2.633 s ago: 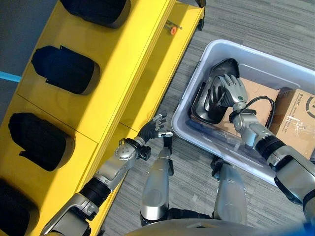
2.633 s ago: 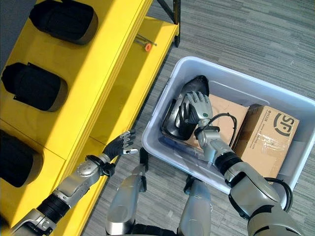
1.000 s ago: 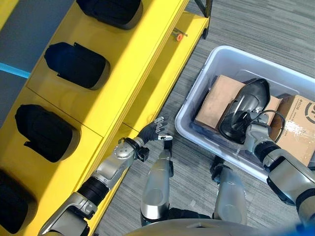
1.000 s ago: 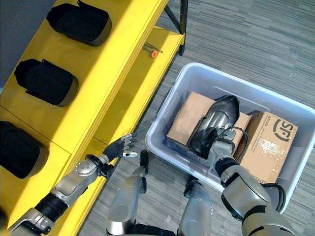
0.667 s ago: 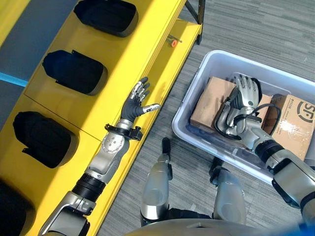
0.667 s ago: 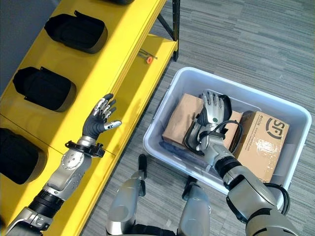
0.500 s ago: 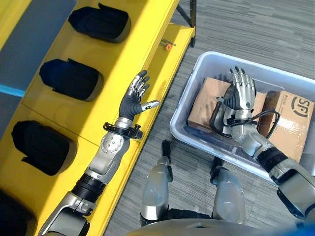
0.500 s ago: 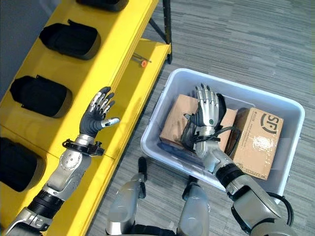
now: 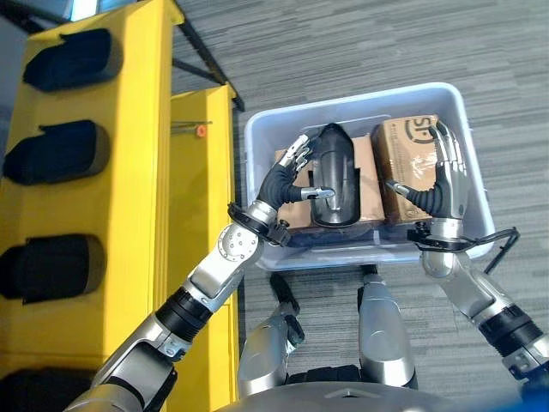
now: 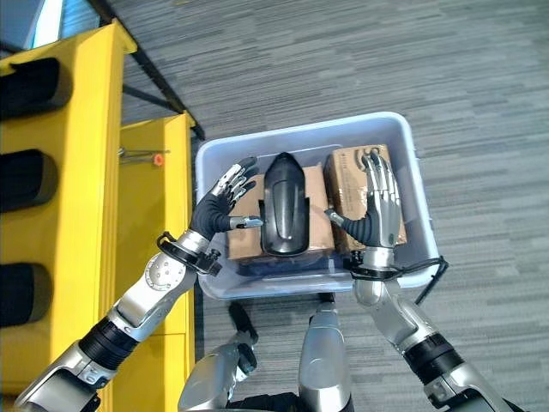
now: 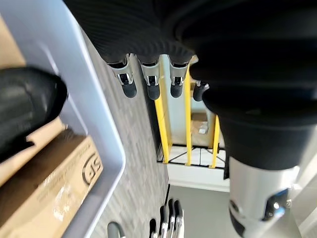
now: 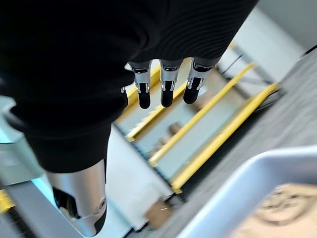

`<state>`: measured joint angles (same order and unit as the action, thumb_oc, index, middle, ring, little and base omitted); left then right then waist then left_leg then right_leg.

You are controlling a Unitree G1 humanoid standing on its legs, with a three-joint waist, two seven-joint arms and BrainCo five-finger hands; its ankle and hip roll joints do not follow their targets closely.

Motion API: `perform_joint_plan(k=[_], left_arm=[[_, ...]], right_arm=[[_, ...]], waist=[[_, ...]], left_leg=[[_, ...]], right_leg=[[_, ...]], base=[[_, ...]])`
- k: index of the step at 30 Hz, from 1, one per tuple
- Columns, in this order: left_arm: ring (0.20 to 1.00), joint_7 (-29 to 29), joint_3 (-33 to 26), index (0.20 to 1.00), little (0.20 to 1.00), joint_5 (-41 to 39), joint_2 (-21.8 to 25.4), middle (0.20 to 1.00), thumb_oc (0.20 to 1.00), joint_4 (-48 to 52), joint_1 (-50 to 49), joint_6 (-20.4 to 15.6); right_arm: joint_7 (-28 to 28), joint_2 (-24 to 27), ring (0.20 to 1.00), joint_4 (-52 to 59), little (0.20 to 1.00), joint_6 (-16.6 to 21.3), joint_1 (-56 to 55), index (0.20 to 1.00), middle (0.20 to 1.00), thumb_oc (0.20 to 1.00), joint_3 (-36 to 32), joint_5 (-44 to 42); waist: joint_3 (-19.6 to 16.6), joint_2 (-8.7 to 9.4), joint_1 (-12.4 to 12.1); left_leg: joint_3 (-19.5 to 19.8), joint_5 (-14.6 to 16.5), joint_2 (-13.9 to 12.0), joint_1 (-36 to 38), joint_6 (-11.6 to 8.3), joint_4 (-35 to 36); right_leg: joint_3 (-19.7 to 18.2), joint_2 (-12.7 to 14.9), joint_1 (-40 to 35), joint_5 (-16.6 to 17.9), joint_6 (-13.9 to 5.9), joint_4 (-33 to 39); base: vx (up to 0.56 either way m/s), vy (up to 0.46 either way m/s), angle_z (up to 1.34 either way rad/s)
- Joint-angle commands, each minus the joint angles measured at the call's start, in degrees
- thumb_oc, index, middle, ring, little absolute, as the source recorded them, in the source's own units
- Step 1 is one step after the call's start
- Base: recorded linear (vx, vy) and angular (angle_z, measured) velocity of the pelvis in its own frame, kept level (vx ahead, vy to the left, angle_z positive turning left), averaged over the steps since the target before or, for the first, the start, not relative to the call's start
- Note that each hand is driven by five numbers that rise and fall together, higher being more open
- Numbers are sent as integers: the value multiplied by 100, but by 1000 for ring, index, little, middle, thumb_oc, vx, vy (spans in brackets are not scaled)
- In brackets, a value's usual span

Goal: Move parts from the plastic box to the shelf.

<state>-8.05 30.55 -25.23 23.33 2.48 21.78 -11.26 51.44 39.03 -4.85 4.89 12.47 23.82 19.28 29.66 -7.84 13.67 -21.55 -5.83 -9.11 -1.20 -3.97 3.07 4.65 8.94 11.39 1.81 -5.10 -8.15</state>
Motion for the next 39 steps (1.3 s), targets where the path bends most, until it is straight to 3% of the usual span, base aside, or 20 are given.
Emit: perform_joint_plan(k=[1,5,10,17,21,31,38,39], left_arm=[[1000,-293,83,1000,1000,133,-100,1000,1000,-110,-139,-7],[1000,-687,23,1000,1000,143,-178,1000,1000,-194,-275,-78],[1000,-1785,-275,1000,1000,418,-241,1000,1000,-243,-306,-401],[1000,-2389,-470,1000,1000,791,-331,1000,1000,-395,-295,-221],[1000,-1831,-452,1000,1000,815,-373,1000,1000,-558,-253,99],[1000,-1968,-138,1000,1000,524,-665,1000,1000,-1189,210,785],[1000,-2076,-95,1000,1000,495,-961,1000,1000,-1824,454,844],[1000,-2107,-75,1000,1000,477,-972,1000,1000,-1885,482,845]], right_arm=[[24,33,1000,396,1000,208,-23,1000,1000,1000,-271,-61],[-142,14,1000,408,1000,205,-248,1000,1000,1000,-524,-326],[-63,-123,1000,791,1000,20,-311,1000,1000,1000,-594,-338],[164,-285,1000,763,1000,-250,-209,1000,1000,1000,-563,-335],[0,-303,1000,664,1000,-544,-190,1000,1000,1000,-568,-573],[-358,-259,1000,622,1000,-584,-107,1000,1000,1000,-581,-662],[-611,-304,1000,697,1000,-683,-35,1000,1000,1000,-558,-697],[-631,-305,1000,689,1000,-691,-35,1000,1000,1000,-561,-713]], waist=[[-171,199,-72],[-129,209,71],[-76,227,59],[-75,313,-77],[-65,377,-100],[2,422,120],[13,526,242],[13,539,261]], left_leg=[[286,635,-168,-115,27,-525],[185,661,-164,-57,20,-494],[195,624,-185,-135,-3,-407],[293,566,-247,-262,-52,-323],[283,547,-289,-300,-67,-332],[78,577,-327,-348,-98,-434],[-36,589,-347,-606,-113,-524],[14,699,-322,-554,-149,-526]], right_leg=[[77,127,-151,-814,-104,-603],[-53,125,-136,-796,-130,-525],[-66,115,-18,-767,-135,-458],[40,110,94,-750,-139,-421],[80,100,103,-719,-138,-391],[-24,81,259,-658,-161,-389],[-168,27,581,-601,-181,-412],[-185,48,534,-704,-226,-429]], base=[[-7,-2,-25],[-7,-18,-18],[-63,-66,-10],[-67,-70,3],[-53,-63,8],[-5,28,-2],[-10,21,-11],[55,25,-2]])
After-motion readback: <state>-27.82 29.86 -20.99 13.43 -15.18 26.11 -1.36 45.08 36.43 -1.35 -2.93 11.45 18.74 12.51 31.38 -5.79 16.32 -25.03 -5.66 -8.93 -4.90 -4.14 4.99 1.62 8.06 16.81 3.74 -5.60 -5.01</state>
